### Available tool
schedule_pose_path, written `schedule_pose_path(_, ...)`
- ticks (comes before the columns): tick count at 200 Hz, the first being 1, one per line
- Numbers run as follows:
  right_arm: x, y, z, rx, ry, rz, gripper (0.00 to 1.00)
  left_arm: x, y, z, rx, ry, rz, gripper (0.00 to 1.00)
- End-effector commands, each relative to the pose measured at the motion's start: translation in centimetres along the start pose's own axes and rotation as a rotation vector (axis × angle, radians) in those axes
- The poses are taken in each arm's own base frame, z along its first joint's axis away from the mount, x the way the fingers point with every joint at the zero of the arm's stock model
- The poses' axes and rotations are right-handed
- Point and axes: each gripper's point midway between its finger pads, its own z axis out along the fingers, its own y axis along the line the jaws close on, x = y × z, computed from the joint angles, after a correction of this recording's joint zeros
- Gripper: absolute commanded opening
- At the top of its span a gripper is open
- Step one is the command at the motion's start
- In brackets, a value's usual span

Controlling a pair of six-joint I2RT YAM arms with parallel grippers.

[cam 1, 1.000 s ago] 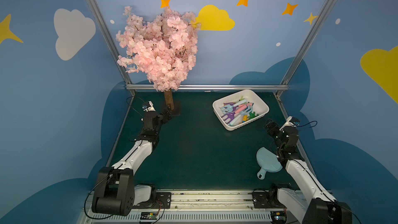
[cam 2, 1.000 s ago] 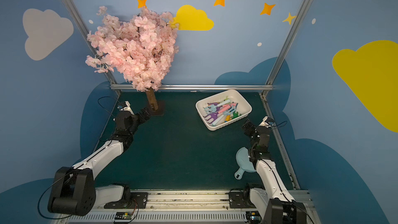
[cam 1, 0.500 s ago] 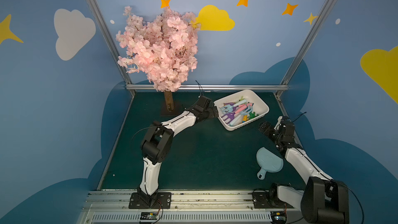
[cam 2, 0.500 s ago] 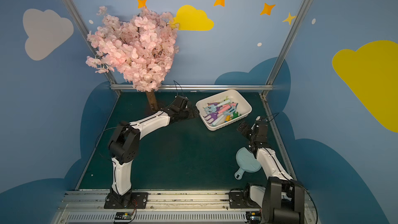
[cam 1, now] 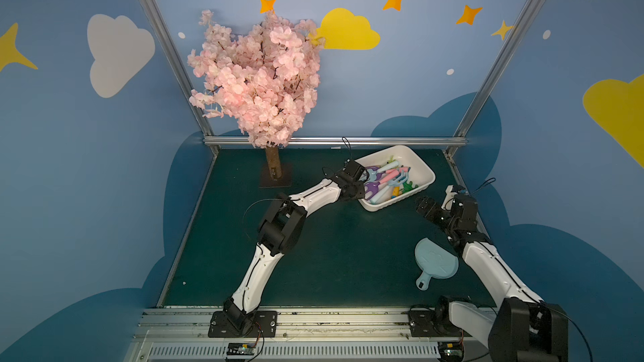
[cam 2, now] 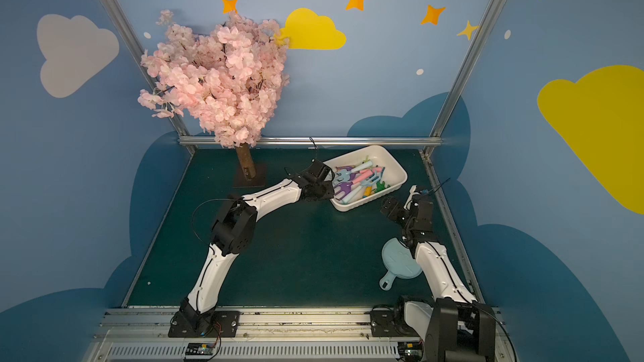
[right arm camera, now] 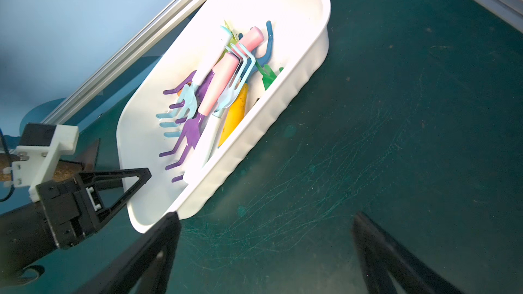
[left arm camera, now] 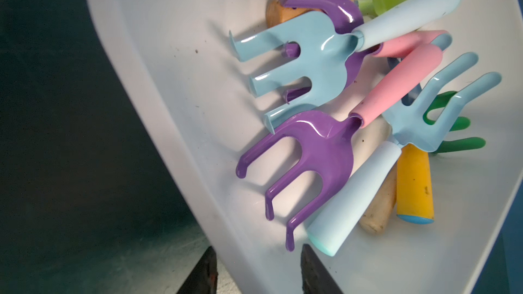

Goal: Take the hand rake out of the storage box
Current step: Move the storage box to the center of the board.

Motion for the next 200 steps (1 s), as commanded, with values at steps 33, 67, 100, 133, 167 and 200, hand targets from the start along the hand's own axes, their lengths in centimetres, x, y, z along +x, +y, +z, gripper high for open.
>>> schedule_pose_path(33, -0.6, 1.3, -0.2, 0.035, 0.031, -0.120, 0.98, 0.7, 7.2, -2.7, -0.163, 0.042, -0.006, 0.28)
schedule_pose_path(67, -0.8, 1.6, 0.3, 0.050, 0.053, -0.137, 0.98, 0.8, 10.8, -4.6, -0.207, 0.064, 0.066, 0.22)
schedule_pose_path(100, -0.2, 2.3, 1.1, 0.022, 0.088, -0.139, 0.98, 0.8, 15.7, -6.4, -0.216, 0.080, 0.041, 0.21)
schedule_pose_path(133, 1.2, 4.2, 2.7, -0.015, 0.173, -0.173, 0.97, 1.0, 18.3, -7.4, -0.231, 0.075, 0.099, 0.19)
schedule_pose_path(167, 2.7, 7.0, 4.6, -0.078, 0.253, -0.232, 0.90, 0.3, 20.1, -7.7, -0.261, 0.081, 0.091, 0.19)
schedule_pose_path(200, 4.0, 8.4, 6.3, -0.033, 0.337, -0.299, 0.72, -0.2, 21.9, -8.0, -0.293, 0.072, 0.032, 0.20)
